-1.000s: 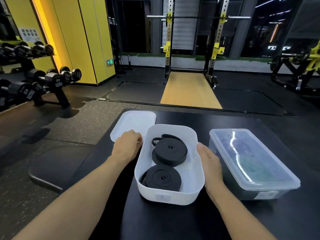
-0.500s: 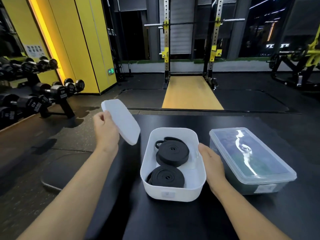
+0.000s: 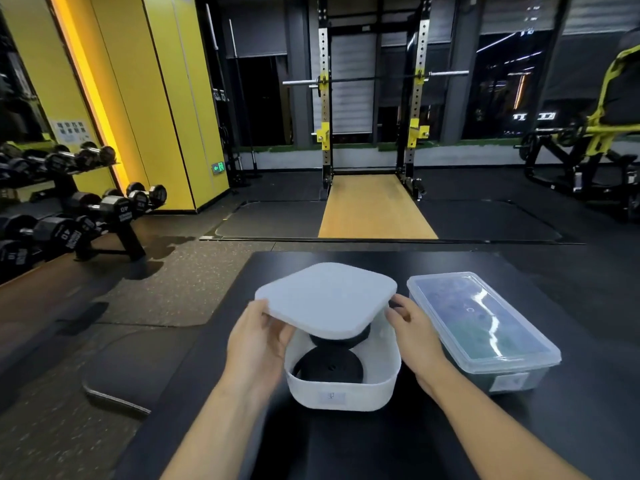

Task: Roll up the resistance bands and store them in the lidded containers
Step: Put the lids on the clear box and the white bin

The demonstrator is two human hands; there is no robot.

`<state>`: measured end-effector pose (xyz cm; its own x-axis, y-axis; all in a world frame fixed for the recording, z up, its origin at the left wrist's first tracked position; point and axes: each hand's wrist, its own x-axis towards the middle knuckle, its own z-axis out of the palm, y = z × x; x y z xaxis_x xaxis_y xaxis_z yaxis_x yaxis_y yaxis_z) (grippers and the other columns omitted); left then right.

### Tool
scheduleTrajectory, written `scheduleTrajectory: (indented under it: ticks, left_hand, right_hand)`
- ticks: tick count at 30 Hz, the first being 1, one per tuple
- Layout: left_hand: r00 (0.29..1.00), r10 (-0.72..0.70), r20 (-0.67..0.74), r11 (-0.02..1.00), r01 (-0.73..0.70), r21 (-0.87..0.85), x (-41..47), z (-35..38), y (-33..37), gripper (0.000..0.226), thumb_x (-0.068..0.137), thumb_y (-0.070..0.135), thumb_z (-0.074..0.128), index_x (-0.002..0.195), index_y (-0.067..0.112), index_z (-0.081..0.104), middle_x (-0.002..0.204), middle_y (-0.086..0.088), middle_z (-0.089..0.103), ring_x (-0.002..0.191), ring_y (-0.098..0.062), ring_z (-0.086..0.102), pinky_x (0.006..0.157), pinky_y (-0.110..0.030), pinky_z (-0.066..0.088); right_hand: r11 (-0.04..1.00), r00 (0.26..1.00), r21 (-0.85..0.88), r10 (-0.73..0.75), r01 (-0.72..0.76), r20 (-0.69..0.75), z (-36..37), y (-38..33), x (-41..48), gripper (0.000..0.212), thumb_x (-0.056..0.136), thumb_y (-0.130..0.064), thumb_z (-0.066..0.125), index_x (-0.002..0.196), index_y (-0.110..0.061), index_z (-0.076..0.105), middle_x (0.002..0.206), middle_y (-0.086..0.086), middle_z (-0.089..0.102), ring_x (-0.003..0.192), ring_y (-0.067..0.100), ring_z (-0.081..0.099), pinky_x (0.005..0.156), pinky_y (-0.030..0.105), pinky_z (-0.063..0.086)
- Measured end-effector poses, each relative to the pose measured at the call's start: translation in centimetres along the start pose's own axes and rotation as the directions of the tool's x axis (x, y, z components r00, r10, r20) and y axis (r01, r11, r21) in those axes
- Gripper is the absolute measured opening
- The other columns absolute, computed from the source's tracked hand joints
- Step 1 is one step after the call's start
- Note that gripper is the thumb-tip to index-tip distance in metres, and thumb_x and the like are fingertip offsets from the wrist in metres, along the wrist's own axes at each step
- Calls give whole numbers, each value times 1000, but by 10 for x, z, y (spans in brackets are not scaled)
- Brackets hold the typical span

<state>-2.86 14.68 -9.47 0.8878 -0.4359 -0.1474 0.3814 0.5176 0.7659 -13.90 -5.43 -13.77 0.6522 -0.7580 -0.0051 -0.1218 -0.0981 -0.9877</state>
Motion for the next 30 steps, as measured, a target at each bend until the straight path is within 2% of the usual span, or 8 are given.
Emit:
scheduleTrajectory:
  ticks: [5,7,9,11,15,19,25,30]
  left_hand:
    - [974,-87,209,976,41,213,-1,-8,-1,26,101,5,53,123,-5,60,128,-13,73,117,-23,71,101,-37,54]
    - [949,-182,257,907,61,416,0,-13,4,30,97,9,63,124,-6,61,122,-11,76,112,-22,73,100,-35,56]
    - [927,-268,262,790,55,611,1,-19,12,44,85,25,80,118,-1,70,107,-10,78,91,-21,74,83,-30,57]
    - [937,-280,211,656,25,755,0,-22,22,46,80,46,84,91,2,75,84,-9,70,62,-17,58,59,-25,44]
    - [997,57,44,430,-64,901,10,-26,26,56,99,52,61,62,12,47,59,-2,49,53,-16,41,59,-31,36]
    - [998,25,54,601,-59,797,27,-19,12,42,104,45,57,95,7,73,92,-3,76,80,-15,68,71,-27,53]
    - [993,-36,113,583,-71,810,47,-8,-8,26,100,37,57,102,22,78,105,10,77,99,-13,70,90,-35,54]
    - [982,-79,170,628,-84,774,39,-1,-7,32,104,11,48,112,28,74,98,16,79,89,-6,76,73,-21,57]
  right_hand:
    - [988,992,128,95,-83,-84,-1,-5,-5,36,97,-36,43,99,-23,76,101,-4,78,101,20,71,95,46,56]
    - [986,991,146,99,-85,-89,-1,-6,-2,36,98,-45,46,116,-26,71,108,-6,76,104,17,68,97,44,53]
    - [996,995,49,73,-69,-70,-2,-5,0,45,94,-46,55,136,-28,58,109,-7,72,104,14,67,98,43,53]
    - [998,998,-18,60,-60,-34,-4,-4,3,30,96,-31,56,126,-29,63,100,-1,71,94,17,68,86,38,55]
    - [998,999,-32,51,-52,-5,-5,-1,6,31,98,-24,51,120,-38,68,107,1,73,103,24,70,92,47,57]
    - [998,998,-42,39,-37,46,-6,-3,8,33,102,-21,49,122,-38,68,109,-8,75,107,18,69,96,43,57]
    - [996,996,-83,32,-25,84,-8,-6,11,35,106,-28,47,138,-37,57,117,-4,70,110,15,66,86,32,53]
    - [998,996,-62,16,-11,87,-6,-6,9,35,107,-24,45,135,-39,59,113,-13,73,106,8,68,83,29,53]
